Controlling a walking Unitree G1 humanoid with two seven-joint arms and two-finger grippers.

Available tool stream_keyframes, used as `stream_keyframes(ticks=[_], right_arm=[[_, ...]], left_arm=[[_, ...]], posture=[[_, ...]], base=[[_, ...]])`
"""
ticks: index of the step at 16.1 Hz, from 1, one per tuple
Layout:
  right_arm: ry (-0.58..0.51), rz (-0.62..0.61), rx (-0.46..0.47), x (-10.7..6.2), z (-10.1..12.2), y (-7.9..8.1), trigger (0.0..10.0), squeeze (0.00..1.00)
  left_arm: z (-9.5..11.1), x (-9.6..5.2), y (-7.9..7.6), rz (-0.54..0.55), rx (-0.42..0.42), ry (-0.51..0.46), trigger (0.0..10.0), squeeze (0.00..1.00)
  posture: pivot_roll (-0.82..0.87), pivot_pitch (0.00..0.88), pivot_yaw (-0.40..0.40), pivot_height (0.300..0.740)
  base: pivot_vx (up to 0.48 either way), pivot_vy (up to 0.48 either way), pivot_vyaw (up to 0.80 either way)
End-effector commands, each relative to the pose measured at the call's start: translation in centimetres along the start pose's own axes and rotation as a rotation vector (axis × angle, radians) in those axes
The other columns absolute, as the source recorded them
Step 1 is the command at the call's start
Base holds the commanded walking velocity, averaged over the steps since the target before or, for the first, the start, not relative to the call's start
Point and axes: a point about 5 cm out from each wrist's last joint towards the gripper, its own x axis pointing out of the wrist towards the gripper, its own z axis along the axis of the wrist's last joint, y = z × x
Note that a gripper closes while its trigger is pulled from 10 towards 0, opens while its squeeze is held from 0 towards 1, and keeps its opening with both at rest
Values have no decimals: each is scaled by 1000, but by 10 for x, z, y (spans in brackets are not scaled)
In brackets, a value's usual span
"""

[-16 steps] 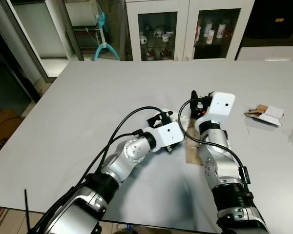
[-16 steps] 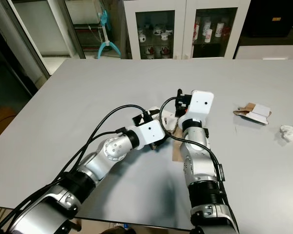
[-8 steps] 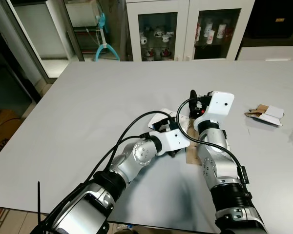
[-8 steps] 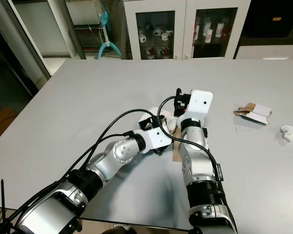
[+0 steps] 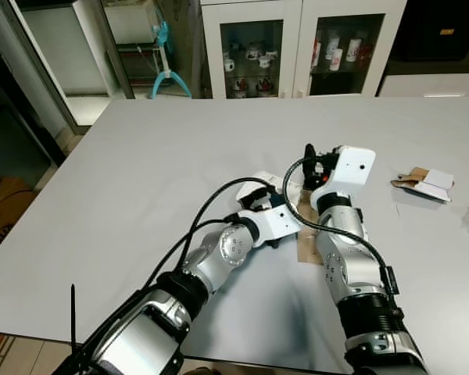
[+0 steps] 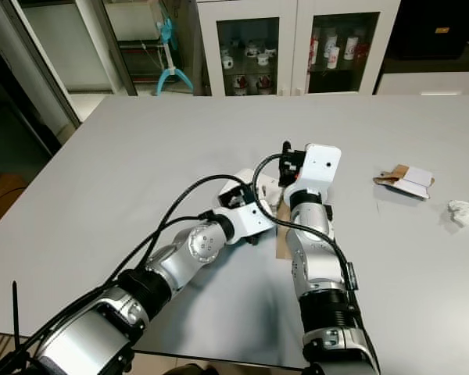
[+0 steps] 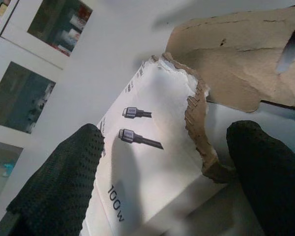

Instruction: Picking trash to rubbish bin

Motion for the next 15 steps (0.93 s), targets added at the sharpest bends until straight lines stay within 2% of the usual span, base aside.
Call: stream_keyframes(ticks=[1, 2, 3, 4, 7, 15], right_arm=[[-9, 8, 7, 1, 4, 4, 10000, 0], [-9, 7, 8, 1, 4, 3, 10000, 0], [-8, 7, 8, 1, 4, 3, 10000, 0], [-8, 7, 7, 1, 3, 3, 10000, 0], [-8, 9, 7, 1, 3, 4, 10000, 0], [-6, 12, 8, 1, 3, 5, 10000, 0]], left_arm=[[-5, 0, 4, 19, 7, 31, 10000, 0], [-5, 1, 4, 27, 1, 26, 3412, 0], [-4, 1, 3, 28, -2, 23, 941, 0], [-4, 1, 1, 23, -3, 19, 0, 0], [-5, 0, -2, 15, -4, 10, 0, 0], [-6, -1, 3, 45, -4, -3, 0, 0]], posture=[[20, 9, 122, 740], [19, 9, 122, 740], [19, 8, 122, 740], [18, 8, 121, 740], [20, 6, 121, 740], [19, 0, 119, 740]], base=[[0, 0, 0], [0, 0, 0], [0, 0, 0], [0, 0, 0], [0, 0, 0], [0, 0, 0]])
